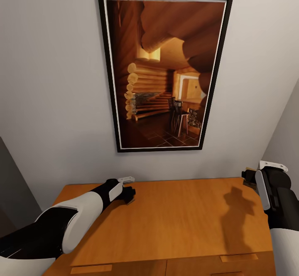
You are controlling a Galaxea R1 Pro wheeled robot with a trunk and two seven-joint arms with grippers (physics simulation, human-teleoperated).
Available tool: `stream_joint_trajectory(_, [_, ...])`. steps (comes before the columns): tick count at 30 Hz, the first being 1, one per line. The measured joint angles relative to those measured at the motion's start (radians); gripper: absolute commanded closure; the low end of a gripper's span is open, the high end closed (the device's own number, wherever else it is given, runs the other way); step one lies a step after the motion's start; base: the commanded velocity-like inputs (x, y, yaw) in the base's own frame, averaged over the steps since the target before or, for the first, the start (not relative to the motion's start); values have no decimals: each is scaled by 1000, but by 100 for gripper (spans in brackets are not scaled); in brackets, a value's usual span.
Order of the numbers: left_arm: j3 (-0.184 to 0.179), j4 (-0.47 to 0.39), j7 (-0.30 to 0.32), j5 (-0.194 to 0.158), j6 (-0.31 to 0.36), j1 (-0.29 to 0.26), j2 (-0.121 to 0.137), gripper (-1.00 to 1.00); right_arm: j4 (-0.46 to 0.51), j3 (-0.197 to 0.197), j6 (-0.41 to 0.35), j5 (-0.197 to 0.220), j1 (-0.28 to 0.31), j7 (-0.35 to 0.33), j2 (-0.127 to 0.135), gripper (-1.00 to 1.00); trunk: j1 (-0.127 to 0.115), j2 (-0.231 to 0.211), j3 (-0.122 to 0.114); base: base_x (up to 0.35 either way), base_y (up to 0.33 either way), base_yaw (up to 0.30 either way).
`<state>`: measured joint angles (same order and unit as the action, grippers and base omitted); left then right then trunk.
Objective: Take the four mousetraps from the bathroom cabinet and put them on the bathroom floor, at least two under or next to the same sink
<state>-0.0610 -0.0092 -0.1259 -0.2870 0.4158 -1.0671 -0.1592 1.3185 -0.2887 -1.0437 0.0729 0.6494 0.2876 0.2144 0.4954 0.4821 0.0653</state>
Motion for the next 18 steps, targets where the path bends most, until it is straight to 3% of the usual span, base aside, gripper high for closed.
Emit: stream_joint_trajectory(18, [-2, 1, -1, -7, -3, 0, 0, -100, 0, 0, 0, -2, 0, 0, 0, 100, 0, 0, 0, 0, 0, 0])
